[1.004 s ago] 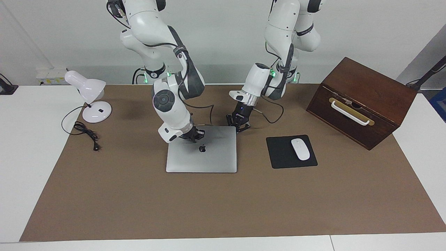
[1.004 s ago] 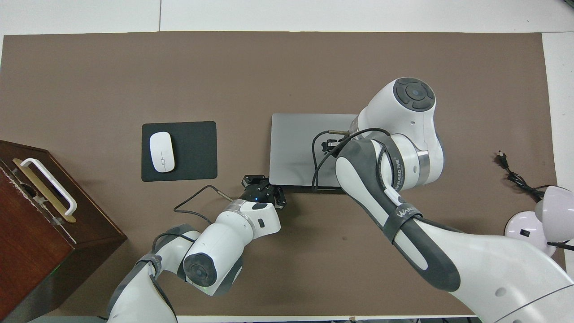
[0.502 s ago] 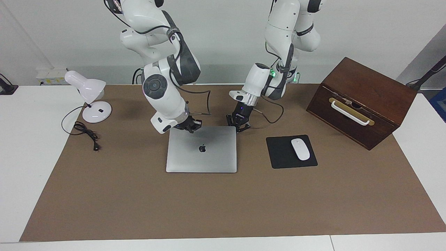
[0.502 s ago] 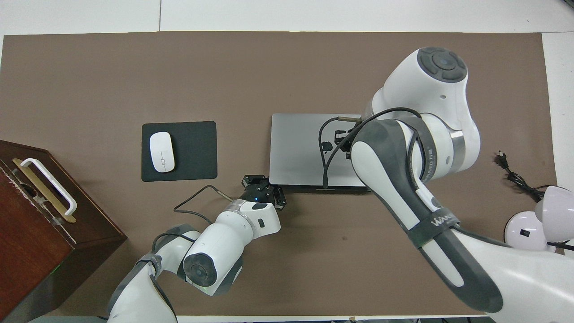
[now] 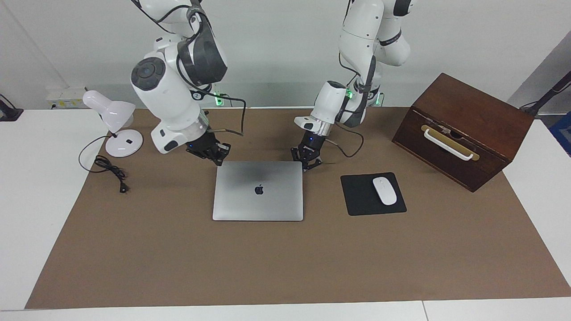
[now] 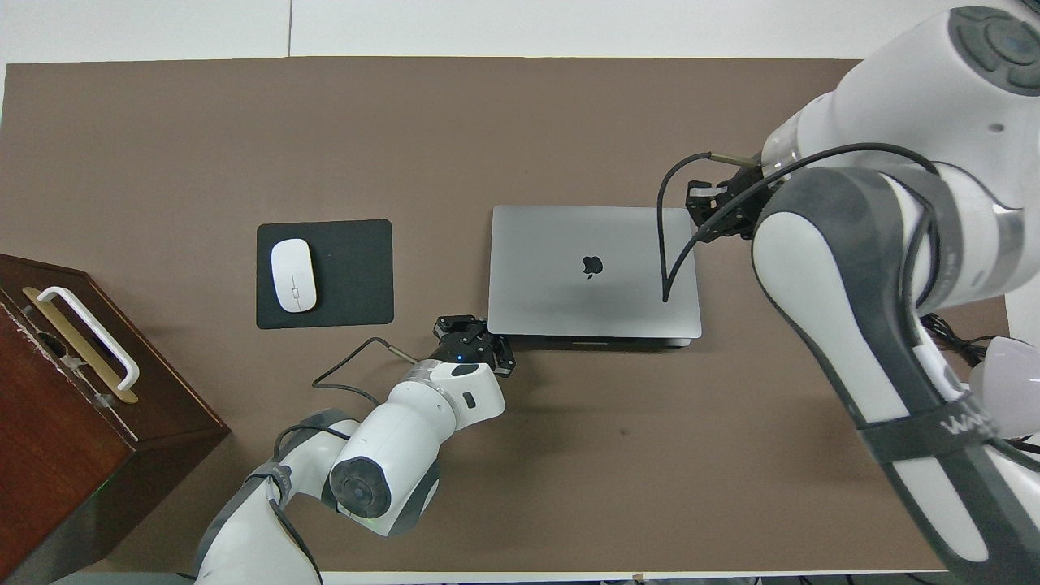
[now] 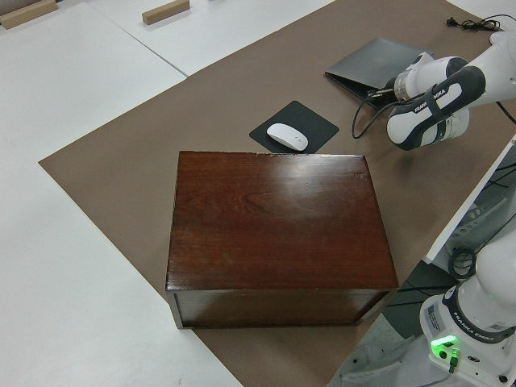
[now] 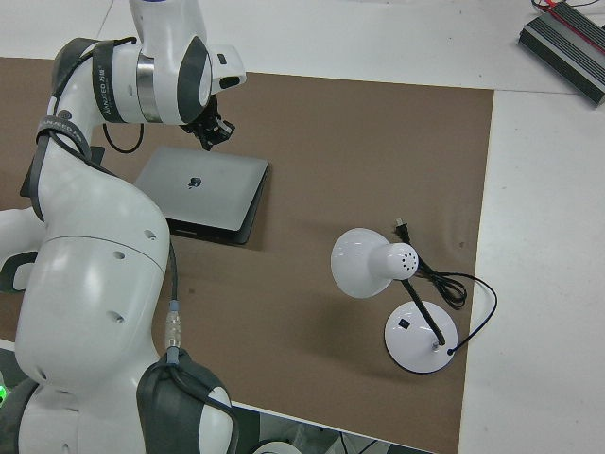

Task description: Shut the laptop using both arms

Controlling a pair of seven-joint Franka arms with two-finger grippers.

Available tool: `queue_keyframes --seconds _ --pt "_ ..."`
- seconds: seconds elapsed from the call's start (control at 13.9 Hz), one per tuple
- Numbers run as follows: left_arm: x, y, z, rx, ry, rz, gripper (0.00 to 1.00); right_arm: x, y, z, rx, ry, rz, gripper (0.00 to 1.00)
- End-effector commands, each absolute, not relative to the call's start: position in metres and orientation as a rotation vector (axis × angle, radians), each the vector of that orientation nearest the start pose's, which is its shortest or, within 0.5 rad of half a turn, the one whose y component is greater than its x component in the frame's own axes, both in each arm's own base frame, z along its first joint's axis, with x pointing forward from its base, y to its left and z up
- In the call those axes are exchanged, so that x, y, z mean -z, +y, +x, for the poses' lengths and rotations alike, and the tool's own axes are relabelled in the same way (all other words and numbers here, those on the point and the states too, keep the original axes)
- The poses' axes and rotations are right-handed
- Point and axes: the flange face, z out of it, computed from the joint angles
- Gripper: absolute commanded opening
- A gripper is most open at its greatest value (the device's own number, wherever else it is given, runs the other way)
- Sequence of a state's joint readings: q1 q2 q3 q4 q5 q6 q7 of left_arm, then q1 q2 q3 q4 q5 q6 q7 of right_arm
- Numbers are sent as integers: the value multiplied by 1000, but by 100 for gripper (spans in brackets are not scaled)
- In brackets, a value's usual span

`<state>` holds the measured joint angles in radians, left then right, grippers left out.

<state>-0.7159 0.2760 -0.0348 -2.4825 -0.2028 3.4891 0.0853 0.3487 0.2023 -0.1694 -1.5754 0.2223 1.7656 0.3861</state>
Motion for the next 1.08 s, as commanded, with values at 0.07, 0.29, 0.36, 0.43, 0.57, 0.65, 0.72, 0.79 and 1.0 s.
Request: queue_keyframes --seconds 0.07,0.29,0.36,0.43,0.57,0.65,0.72,0.79,1.0 --pt "-290 -329 401 1066 870 -3096 0 -571 75 607 52 313 -2984 0" --pt "-335 -314 408 917 848 -3157 0 -596 37 598 120 236 -3031 0" --pt "-347 -308 409 876 839 -3174 0 -604 33 594 148 188 -3075 0" --pt "-359 -300 412 828 819 -3192 0 -613 27 590 183 140 -3118 0" --pt "-379 -284 417 754 785 -3218 0 -628 14 580 215 107 -3137 0" --pt "-389 -273 422 720 766 -3227 0 -635 5 574 220 104 -3140 2" --pt "-400 -258 429 688 738 -3233 0 -643 -3 569 232 93 -3143 20" --pt "-412 -247 435 661 730 -3236 0 -650 -7 562 237 66 -3148 37" --pt "-458 -203 463 538 751 -3238 0 -665 -17 543 202 55 -3168 100"
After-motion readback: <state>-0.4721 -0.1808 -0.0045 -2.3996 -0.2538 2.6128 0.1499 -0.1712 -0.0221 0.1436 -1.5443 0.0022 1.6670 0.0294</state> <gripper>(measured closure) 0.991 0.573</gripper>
